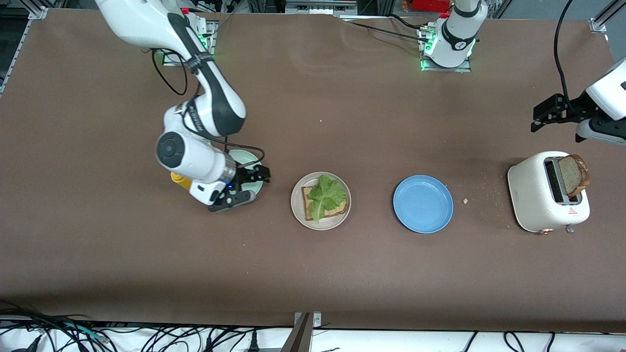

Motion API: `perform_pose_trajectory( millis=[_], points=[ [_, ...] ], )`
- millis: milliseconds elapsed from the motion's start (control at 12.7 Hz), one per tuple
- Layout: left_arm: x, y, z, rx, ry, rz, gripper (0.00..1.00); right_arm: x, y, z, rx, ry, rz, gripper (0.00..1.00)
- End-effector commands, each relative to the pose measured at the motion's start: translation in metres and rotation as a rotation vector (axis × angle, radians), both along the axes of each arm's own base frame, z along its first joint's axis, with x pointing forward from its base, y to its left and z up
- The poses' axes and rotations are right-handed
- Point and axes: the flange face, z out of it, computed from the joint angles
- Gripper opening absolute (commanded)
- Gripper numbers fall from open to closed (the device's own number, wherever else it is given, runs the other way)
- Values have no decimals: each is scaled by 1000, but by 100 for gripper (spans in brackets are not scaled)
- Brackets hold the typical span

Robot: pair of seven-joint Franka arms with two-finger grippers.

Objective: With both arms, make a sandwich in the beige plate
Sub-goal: 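Return the right gripper to rest while the left gripper reaches the toaster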

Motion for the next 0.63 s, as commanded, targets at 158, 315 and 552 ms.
perform_pose_trajectory(
  millis=[158,315,552],
  points=[
    [18,60,-22,23,3,88,100,-6,-82,62,-124,40,19,100],
    [36,104,-62,22,8,153,100,-2,-119,85,-175,17,1,100],
    [52,151,-108,80,8,193,100,1,-176,103,-199,41,-68,100]
  ],
)
